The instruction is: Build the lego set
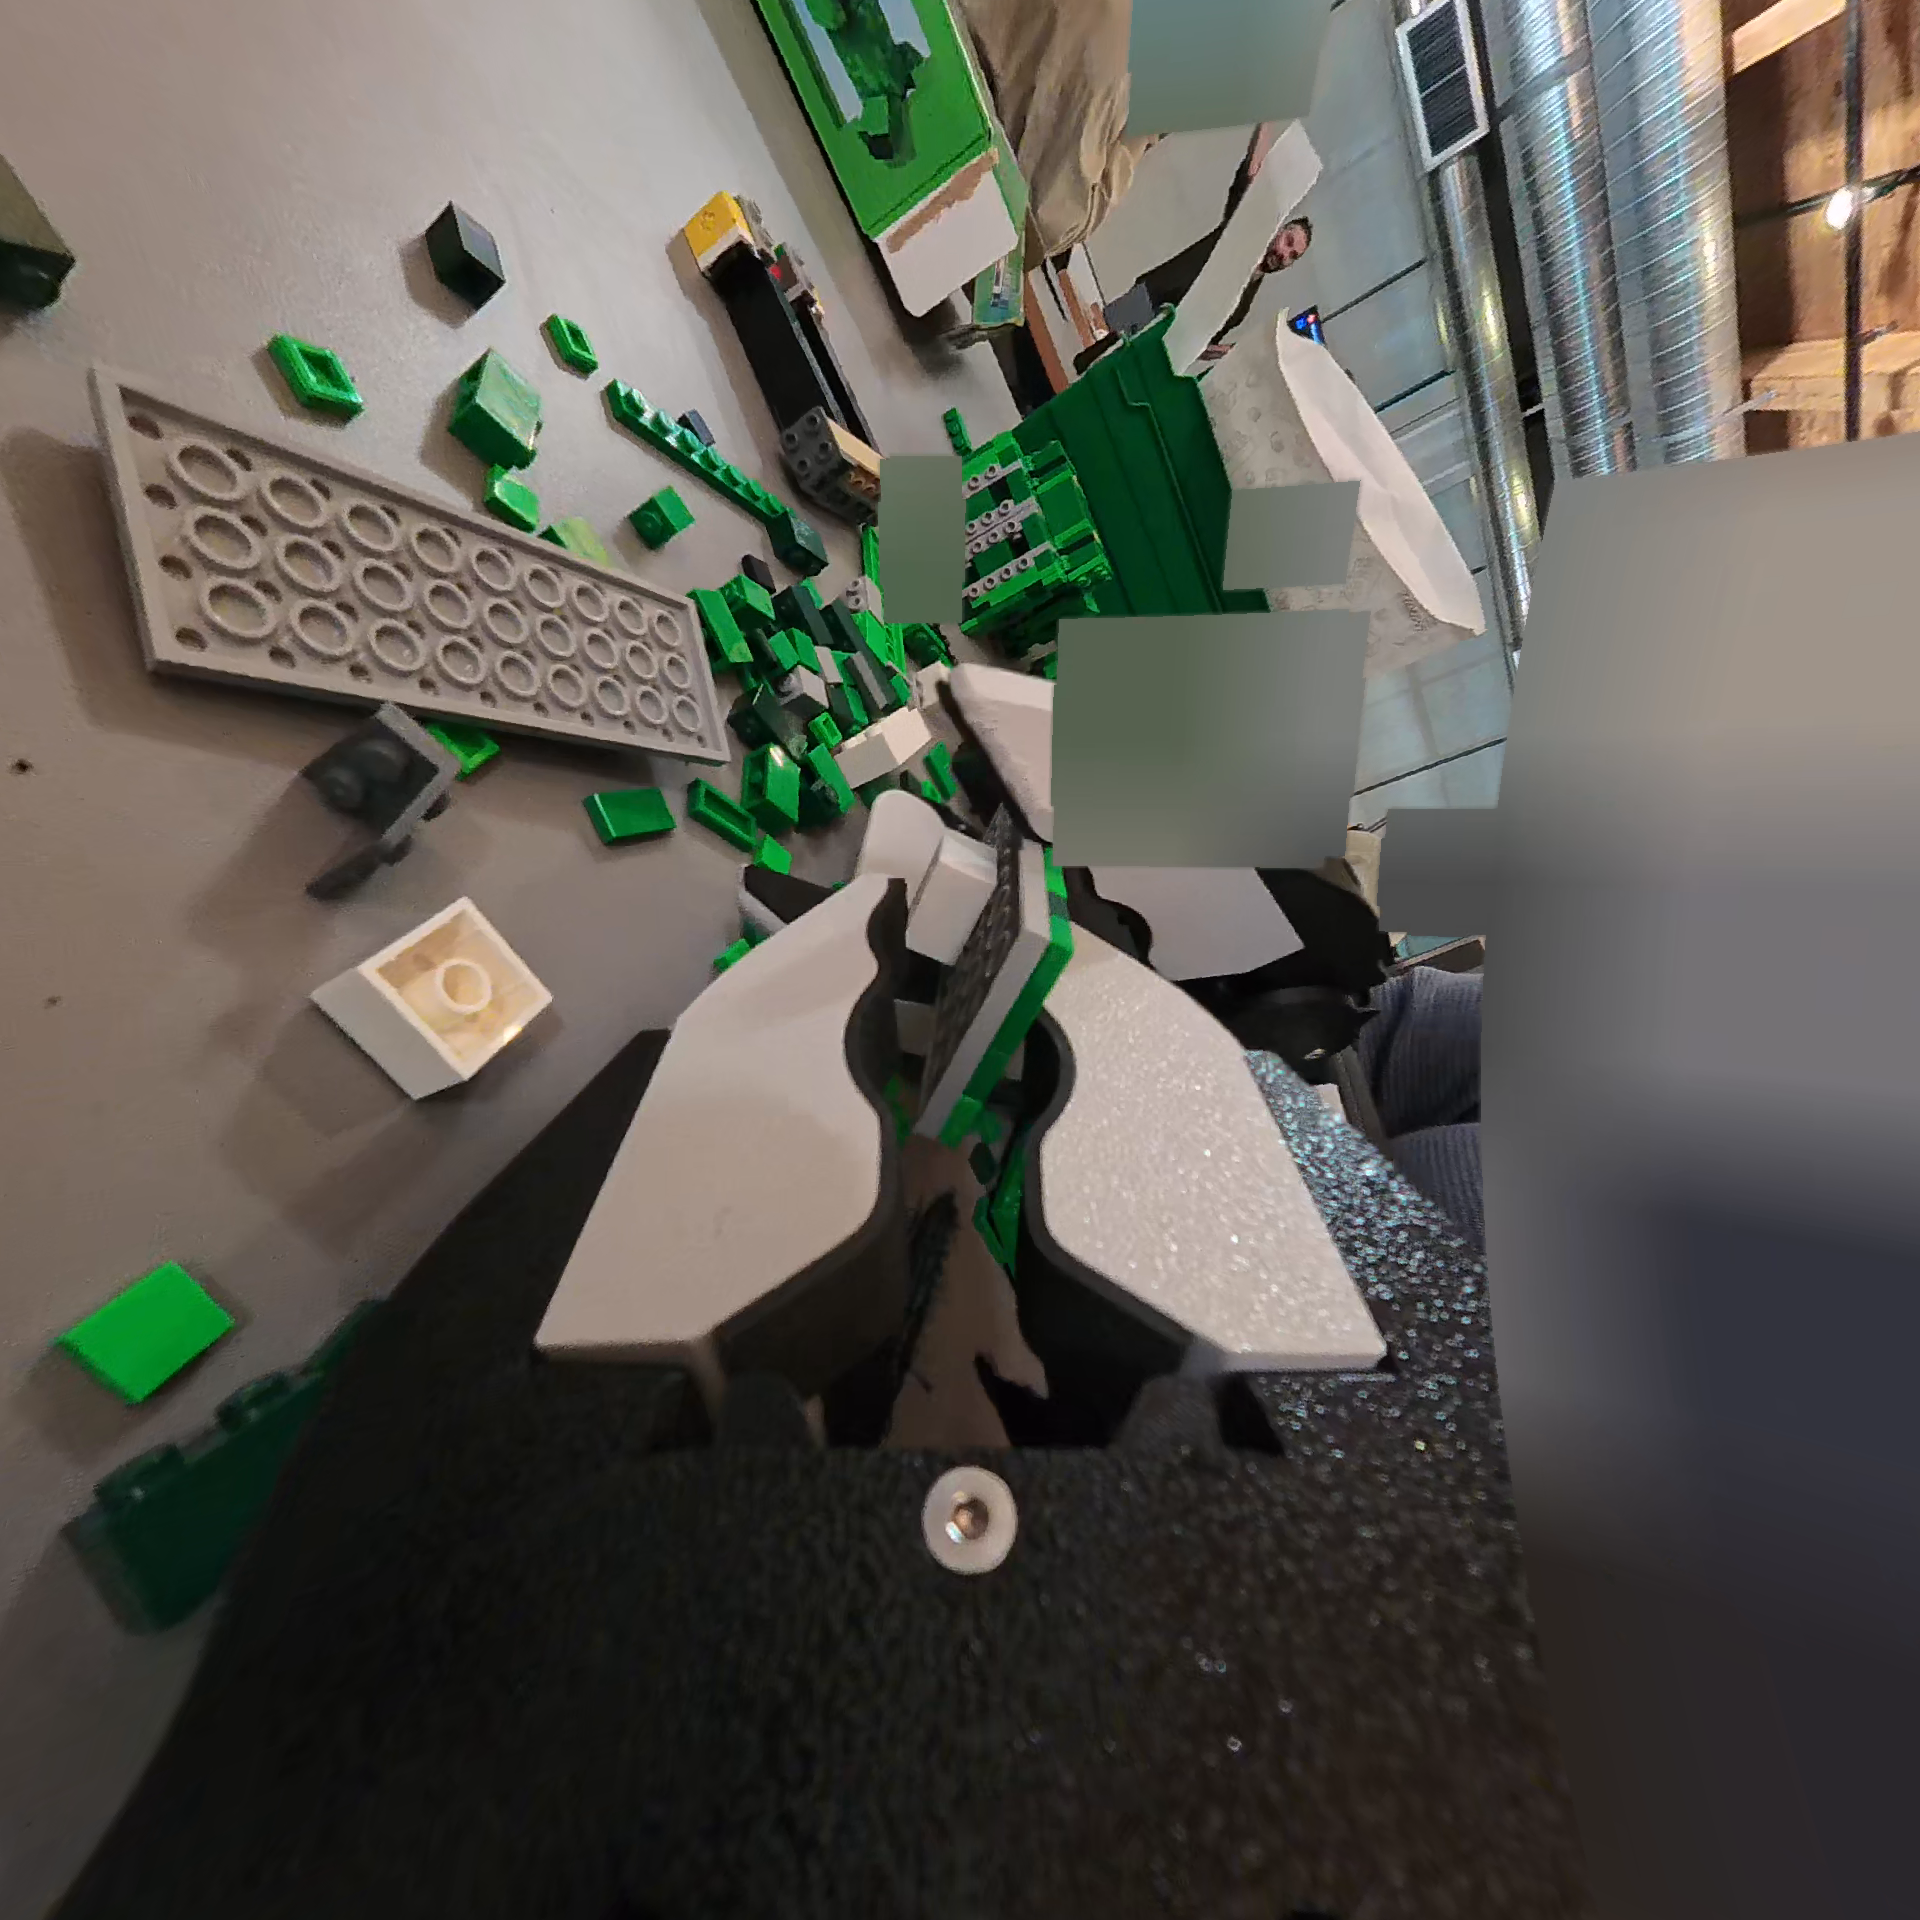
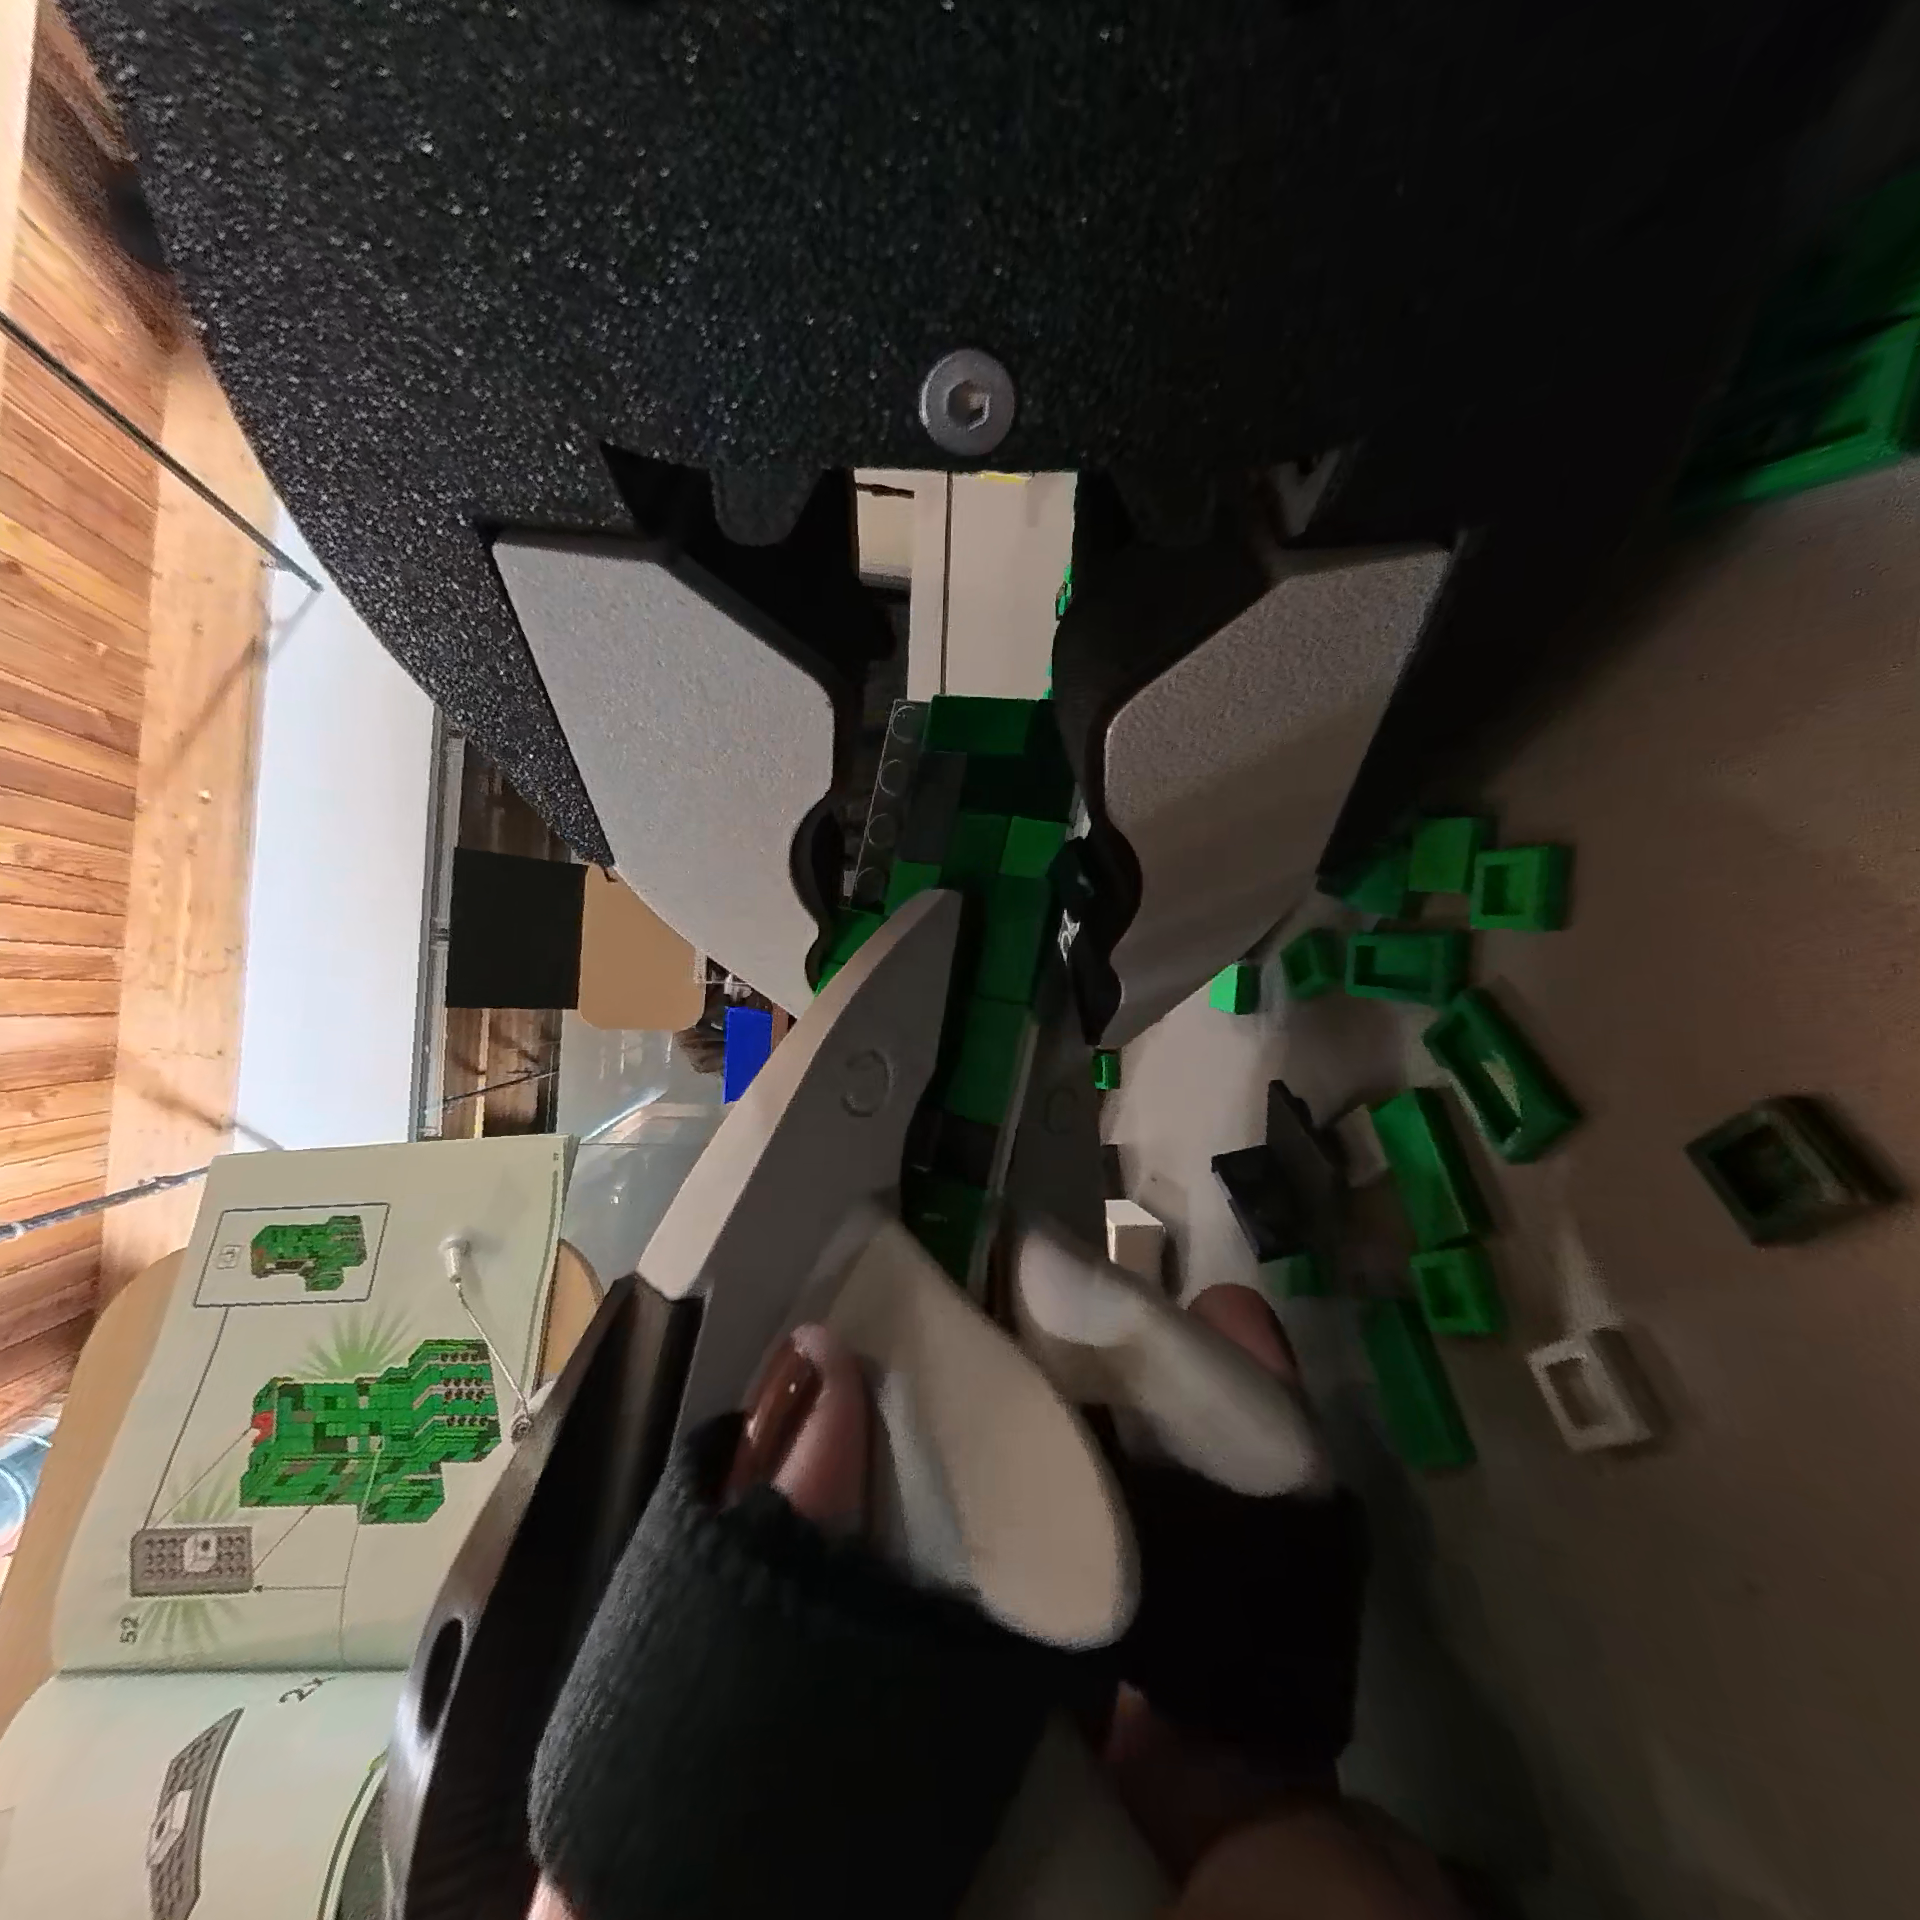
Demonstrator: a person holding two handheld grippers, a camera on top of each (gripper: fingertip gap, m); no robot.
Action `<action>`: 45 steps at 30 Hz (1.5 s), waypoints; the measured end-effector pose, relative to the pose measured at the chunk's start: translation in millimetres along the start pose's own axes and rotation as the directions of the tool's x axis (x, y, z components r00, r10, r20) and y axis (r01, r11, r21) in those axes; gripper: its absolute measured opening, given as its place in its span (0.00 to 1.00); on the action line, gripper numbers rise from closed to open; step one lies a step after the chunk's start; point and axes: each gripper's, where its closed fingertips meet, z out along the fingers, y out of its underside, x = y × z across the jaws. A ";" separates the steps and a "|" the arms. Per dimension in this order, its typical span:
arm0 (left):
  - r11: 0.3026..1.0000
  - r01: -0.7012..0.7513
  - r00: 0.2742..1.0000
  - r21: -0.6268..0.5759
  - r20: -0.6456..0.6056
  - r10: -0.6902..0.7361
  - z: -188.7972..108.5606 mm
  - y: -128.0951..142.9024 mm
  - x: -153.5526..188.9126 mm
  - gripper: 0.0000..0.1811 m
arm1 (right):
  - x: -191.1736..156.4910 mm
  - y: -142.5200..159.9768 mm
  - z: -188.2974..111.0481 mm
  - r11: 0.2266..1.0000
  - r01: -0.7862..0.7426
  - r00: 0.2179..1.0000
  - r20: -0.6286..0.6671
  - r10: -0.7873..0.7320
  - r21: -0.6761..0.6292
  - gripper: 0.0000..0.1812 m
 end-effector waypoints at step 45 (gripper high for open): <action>0.987 -0.123 0.989 0.099 0.099 0.113 -2.6 -11.8 -3.0 0.09 | 2.1 -4.6 -7.6 0.912 -0.409 0.902 0.173 0.397 0.040 0.22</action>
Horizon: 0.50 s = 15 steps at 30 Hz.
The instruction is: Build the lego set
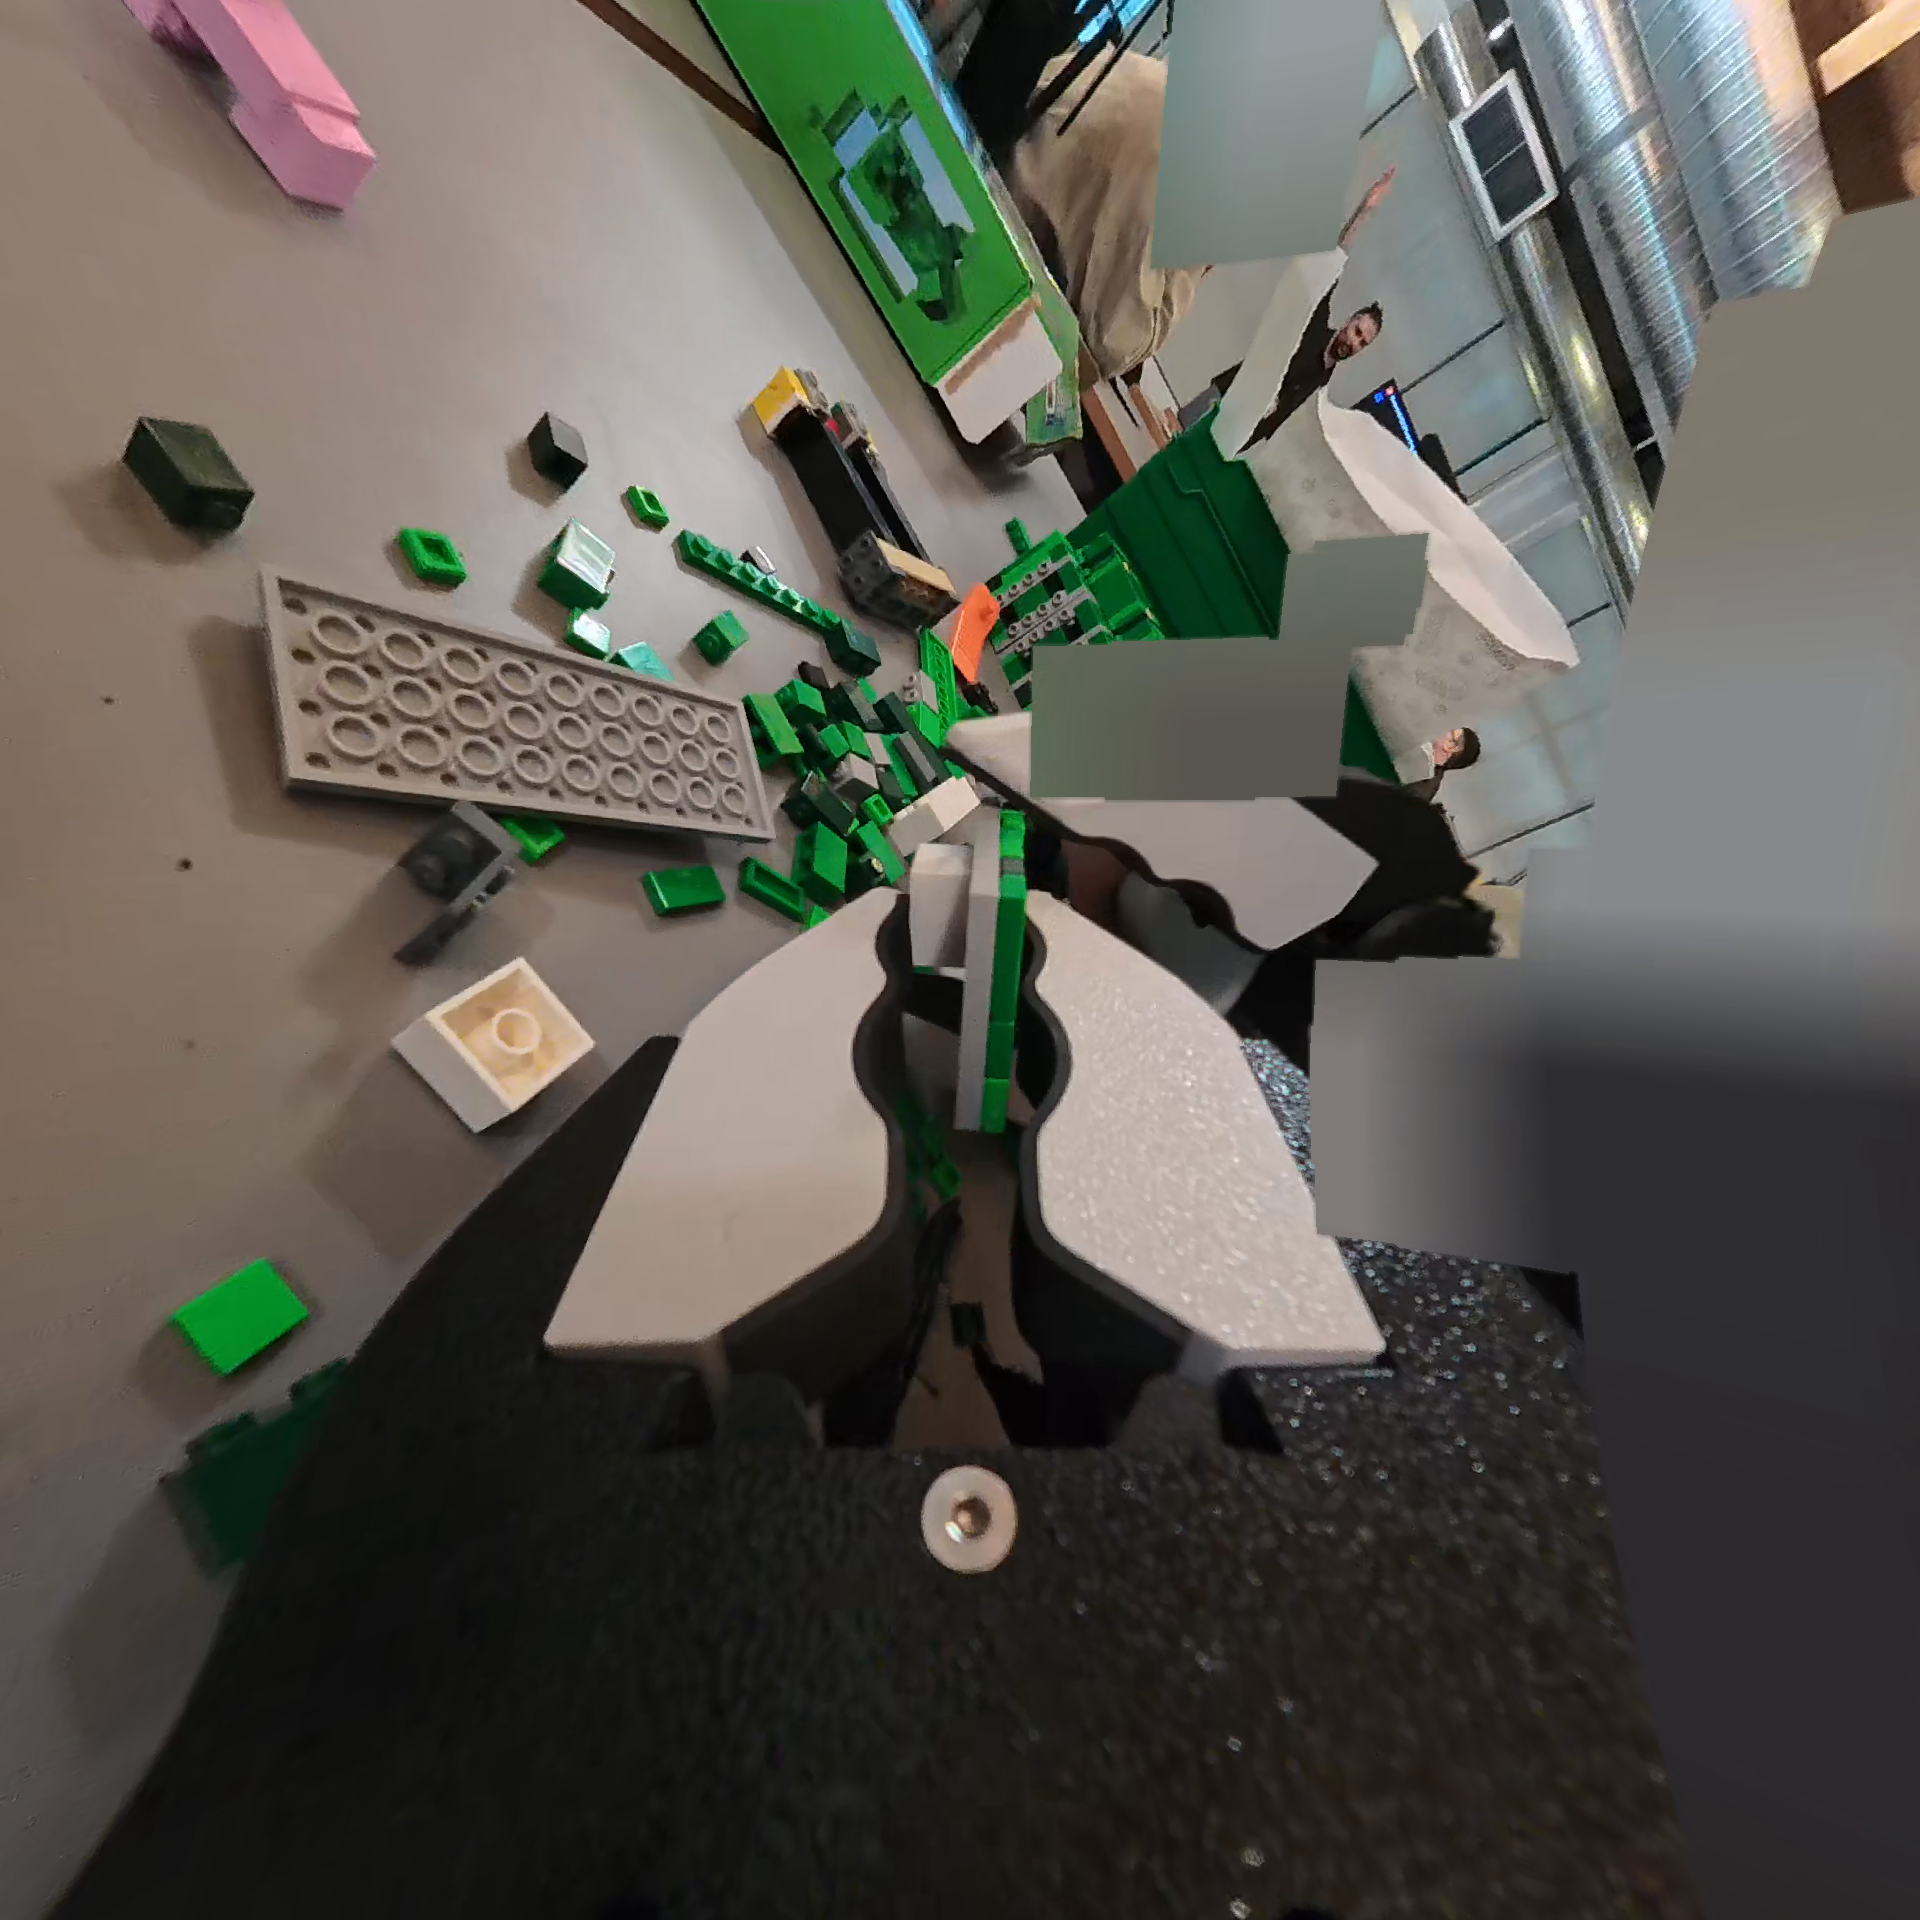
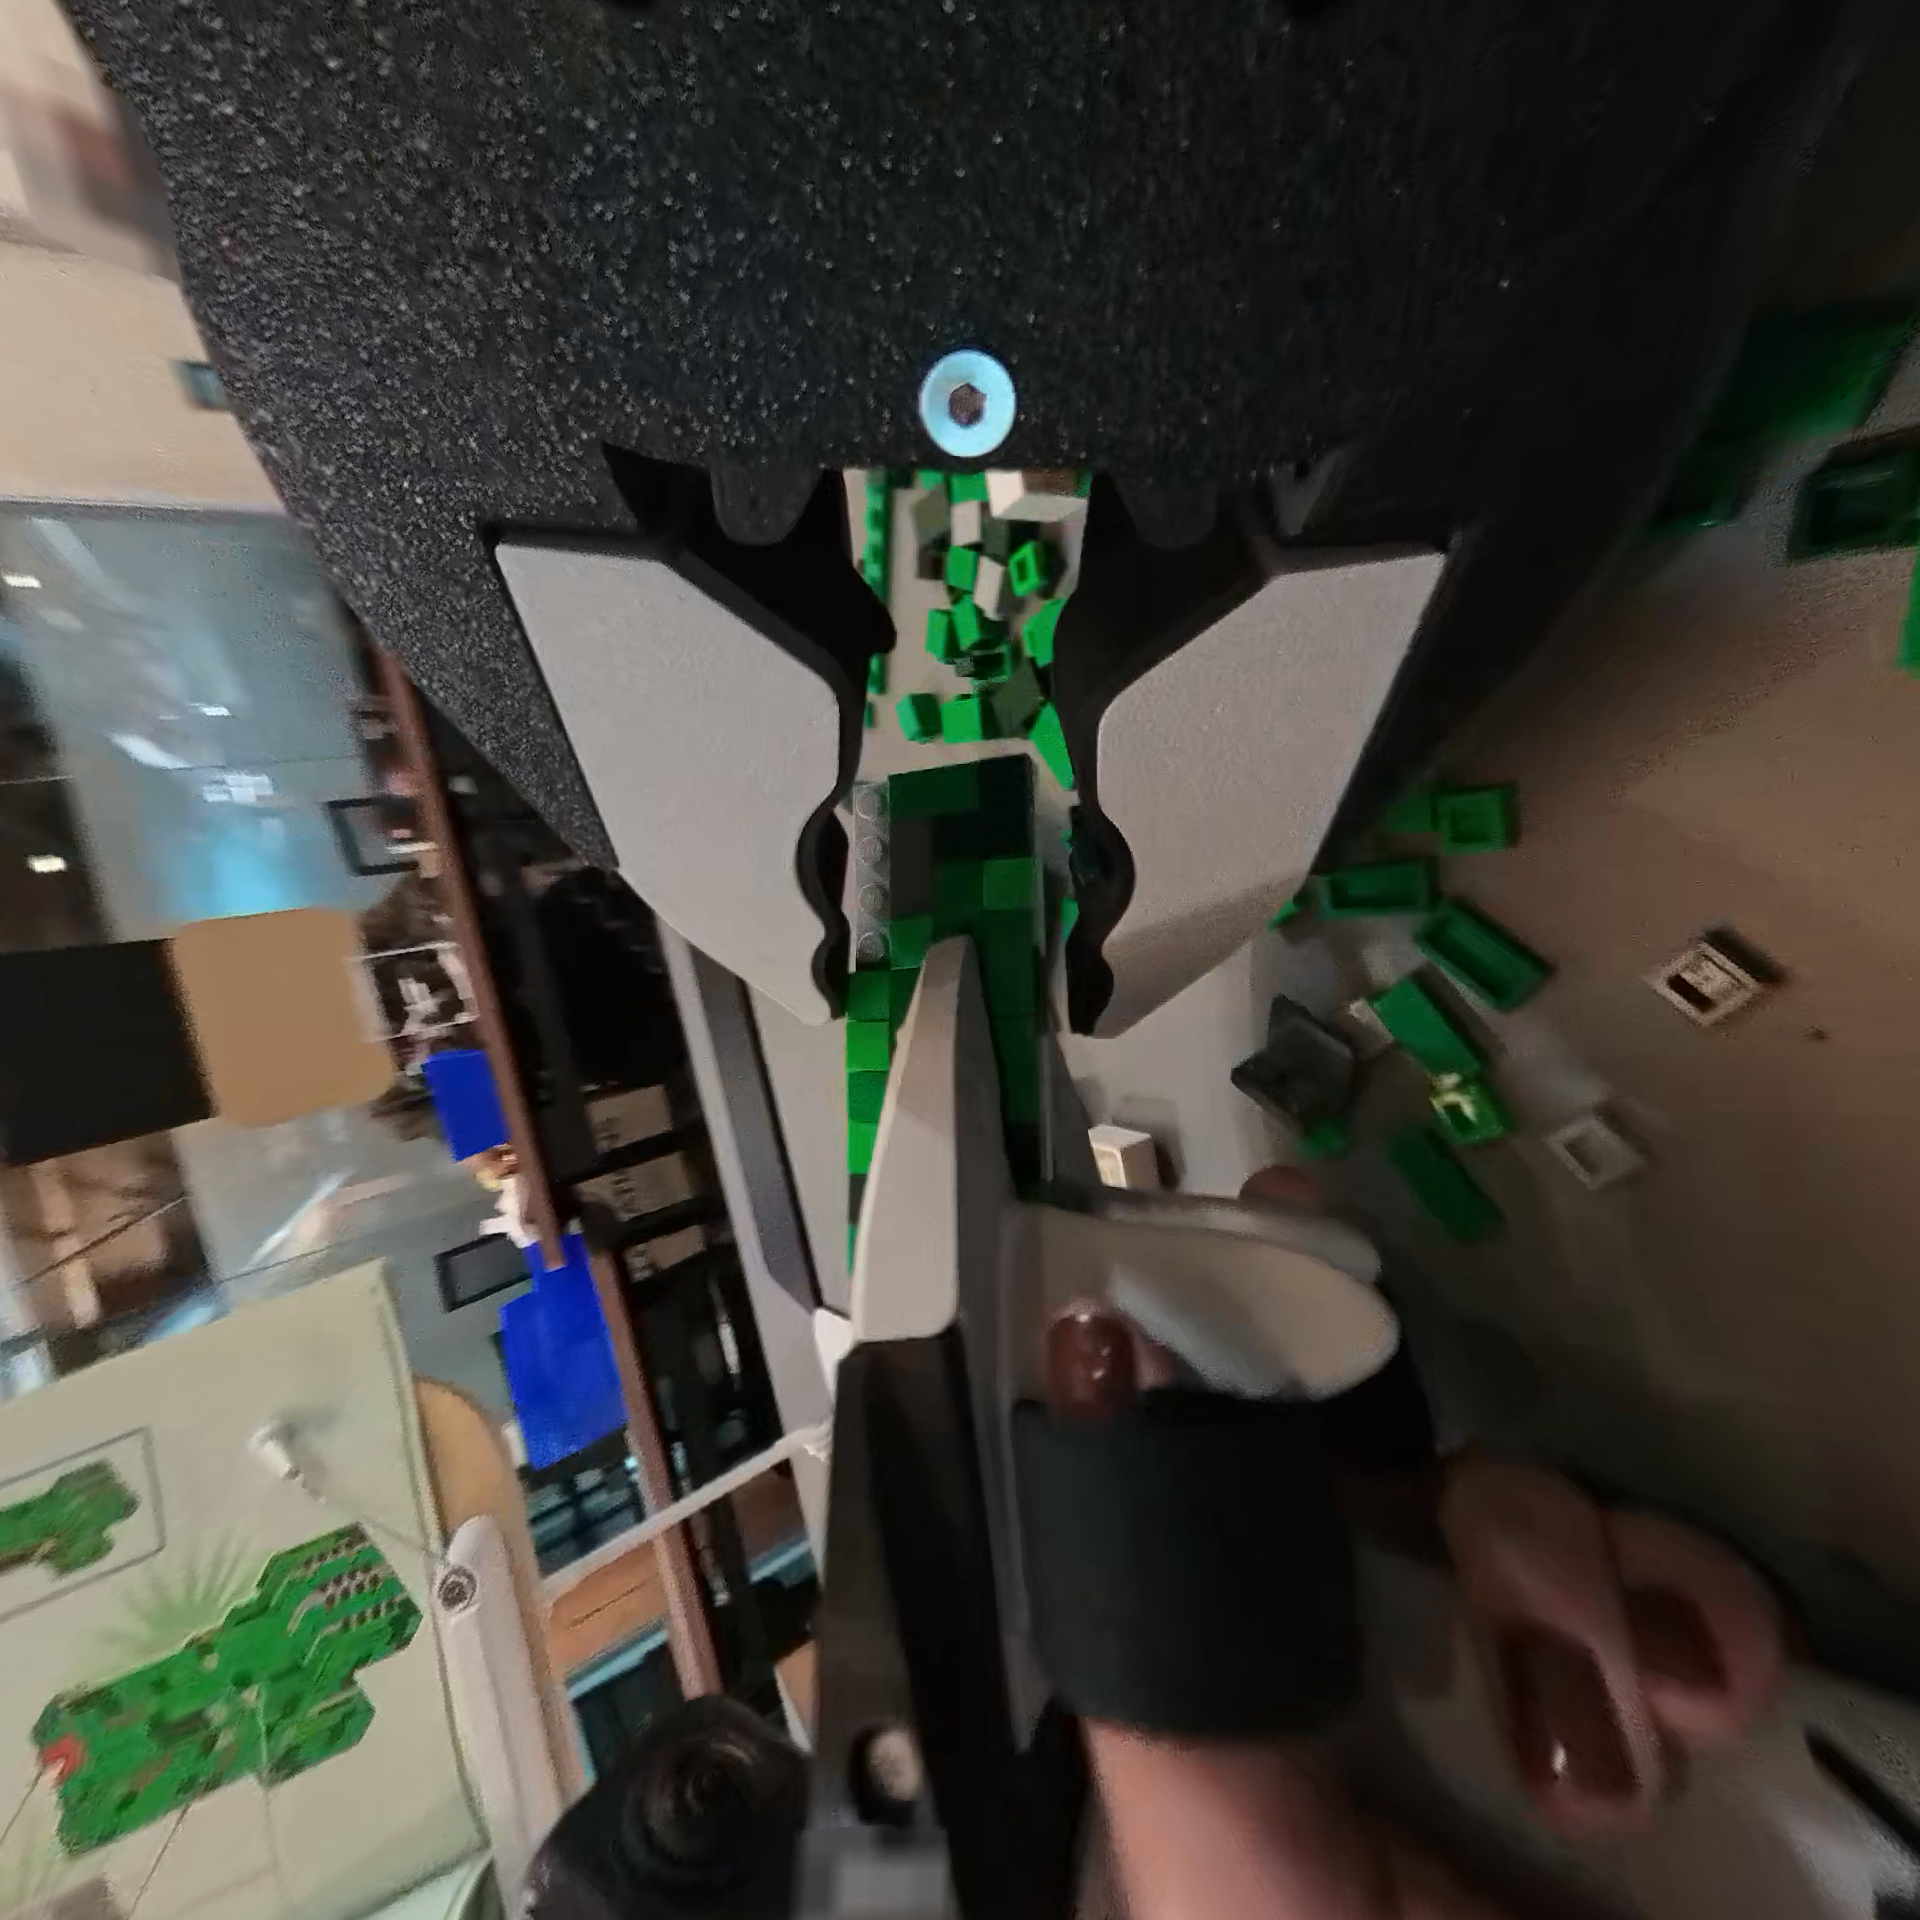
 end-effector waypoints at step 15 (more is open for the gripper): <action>0.984 -0.172 0.981 0.047 -0.088 0.176 -0.3 -6.9 20.3 0.27 | 0.2 8.6 -10.6 0.995 -0.041 0.993 0.115 0.030 0.092 0.19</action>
